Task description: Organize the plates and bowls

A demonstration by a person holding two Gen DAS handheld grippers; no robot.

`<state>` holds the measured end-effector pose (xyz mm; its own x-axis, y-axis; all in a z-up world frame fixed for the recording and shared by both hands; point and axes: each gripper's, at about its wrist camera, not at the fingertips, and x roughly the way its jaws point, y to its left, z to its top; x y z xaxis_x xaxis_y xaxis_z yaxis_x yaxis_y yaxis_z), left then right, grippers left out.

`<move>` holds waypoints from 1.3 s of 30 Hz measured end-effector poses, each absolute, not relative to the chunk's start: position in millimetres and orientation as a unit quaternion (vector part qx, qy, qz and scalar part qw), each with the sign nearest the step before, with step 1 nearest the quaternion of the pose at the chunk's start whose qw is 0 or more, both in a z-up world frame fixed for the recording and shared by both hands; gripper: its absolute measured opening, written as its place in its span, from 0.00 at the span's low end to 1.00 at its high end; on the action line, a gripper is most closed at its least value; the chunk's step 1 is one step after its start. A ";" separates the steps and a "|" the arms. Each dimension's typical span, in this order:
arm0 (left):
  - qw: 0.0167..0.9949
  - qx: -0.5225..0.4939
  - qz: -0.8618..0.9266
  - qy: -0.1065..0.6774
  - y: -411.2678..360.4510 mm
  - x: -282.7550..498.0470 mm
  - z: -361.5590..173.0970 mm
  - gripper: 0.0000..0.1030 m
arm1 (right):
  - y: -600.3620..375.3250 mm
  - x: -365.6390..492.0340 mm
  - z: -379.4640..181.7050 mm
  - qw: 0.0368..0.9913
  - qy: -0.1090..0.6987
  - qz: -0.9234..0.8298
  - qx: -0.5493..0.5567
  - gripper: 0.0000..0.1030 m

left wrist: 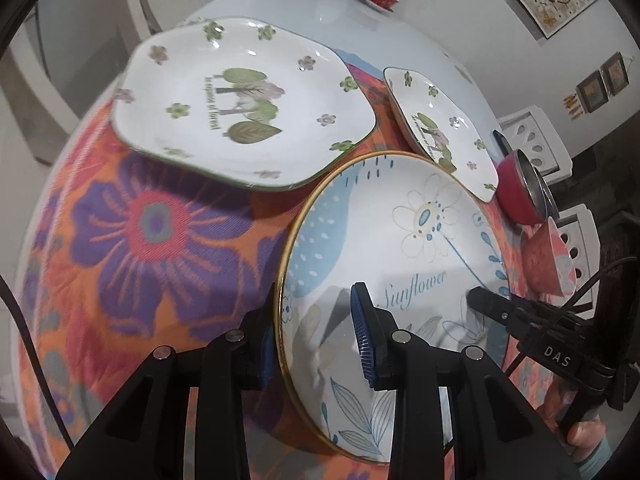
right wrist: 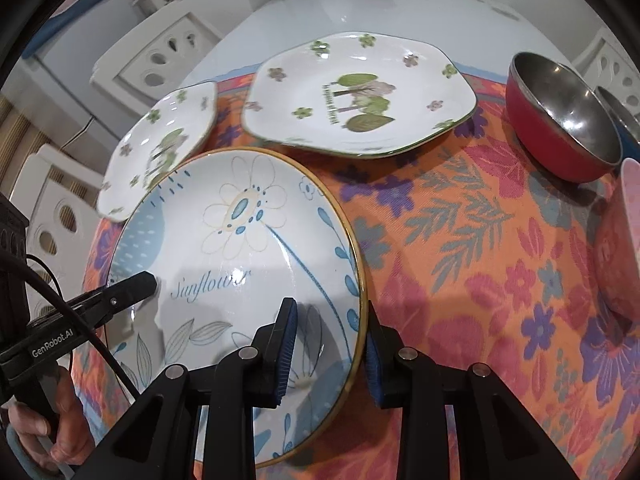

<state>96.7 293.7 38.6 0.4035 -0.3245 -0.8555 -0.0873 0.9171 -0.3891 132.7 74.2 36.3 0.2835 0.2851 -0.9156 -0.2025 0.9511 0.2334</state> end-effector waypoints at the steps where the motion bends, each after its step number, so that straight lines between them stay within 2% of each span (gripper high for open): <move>1: 0.815 -0.193 -0.072 0.542 295.2 93.2 40.8 0.28 | 75.5 127.8 38.9 0.800 0.580 0.153 0.036 0.29; 9: 0.816 -0.183 -0.048 0.547 312.1 37.2 63.4 0.29 | 96.1 69.9 57.8 0.788 0.592 0.161 0.049 0.29; 23: 0.797 -0.188 -0.039 0.573 326.7 -2.7 32.9 0.28 | 97.7 35.0 29.2 0.767 0.621 0.146 0.064 0.28; 29: 0.823 -0.157 -0.034 0.544 339.7 -3.6 63.7 0.29 | 91.0 27.9 59.6 0.782 0.605 0.139 0.060 0.29; 37: 0.866 -0.128 -0.033 0.483 358.7 21.1 121.1 0.30 | 111.7 38.7 129.2 0.830 0.532 0.162 0.034 0.29; 39: 0.872 -0.131 -0.033 0.470 361.9 30.1 130.9 0.35 | 123.0 47.9 143.8 0.841 0.513 0.171 0.028 0.29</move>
<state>30.1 361.9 130.9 0.5556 -0.1805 -0.8116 -0.0656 0.9636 -0.2593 47.9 123.0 143.8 0.4156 0.3155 -0.8531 -0.2585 0.9402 0.2218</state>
